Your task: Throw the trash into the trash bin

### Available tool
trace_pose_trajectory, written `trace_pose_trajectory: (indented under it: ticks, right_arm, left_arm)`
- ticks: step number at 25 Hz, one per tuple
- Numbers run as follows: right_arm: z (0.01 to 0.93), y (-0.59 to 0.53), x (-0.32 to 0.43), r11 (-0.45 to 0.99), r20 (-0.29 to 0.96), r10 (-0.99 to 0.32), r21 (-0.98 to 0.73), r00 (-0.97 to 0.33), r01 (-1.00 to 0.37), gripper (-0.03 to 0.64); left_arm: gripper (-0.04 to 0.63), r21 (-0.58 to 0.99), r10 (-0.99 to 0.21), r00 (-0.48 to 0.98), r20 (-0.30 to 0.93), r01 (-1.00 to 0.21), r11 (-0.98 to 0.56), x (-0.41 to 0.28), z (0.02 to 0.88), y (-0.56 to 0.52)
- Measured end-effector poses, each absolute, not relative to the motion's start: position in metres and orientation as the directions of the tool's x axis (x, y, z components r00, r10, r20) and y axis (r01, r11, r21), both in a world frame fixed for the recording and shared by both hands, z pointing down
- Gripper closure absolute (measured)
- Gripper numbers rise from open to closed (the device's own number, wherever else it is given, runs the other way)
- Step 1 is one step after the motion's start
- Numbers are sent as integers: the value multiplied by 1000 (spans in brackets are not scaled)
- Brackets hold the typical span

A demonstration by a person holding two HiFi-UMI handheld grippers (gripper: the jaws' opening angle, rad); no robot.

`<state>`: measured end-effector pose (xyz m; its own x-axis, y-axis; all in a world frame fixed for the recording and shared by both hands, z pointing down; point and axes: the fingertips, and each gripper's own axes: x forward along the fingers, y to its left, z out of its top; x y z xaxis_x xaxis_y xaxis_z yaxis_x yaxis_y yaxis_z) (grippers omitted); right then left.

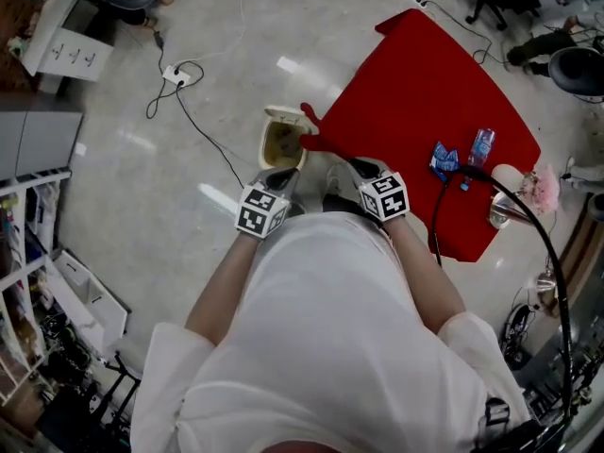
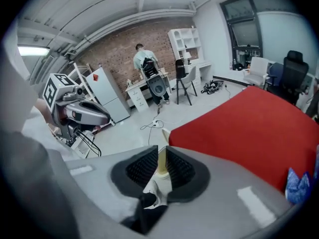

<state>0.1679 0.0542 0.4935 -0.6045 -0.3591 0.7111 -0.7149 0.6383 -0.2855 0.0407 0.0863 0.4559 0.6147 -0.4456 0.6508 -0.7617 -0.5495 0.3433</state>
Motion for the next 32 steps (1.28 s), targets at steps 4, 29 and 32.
trace_pose_trajectory:
  ticks: [4,29,32]
  right_arm:
    - [493,45,216,573,720,-421,-260,-551,-777,533]
    - [568,33,454,384,864,-485,71,-136,-921,422]
    - [576,27,462,391,875,-470,93,-112,-916,422]
  left_arm:
    - [591,344,-432,638,637,-738,-581,69,451,79]
    - [591,348,-381,617,688,-742,-574,160,473,53]
    - [591,350,-386,609,693,-753,-558,163,473,49]
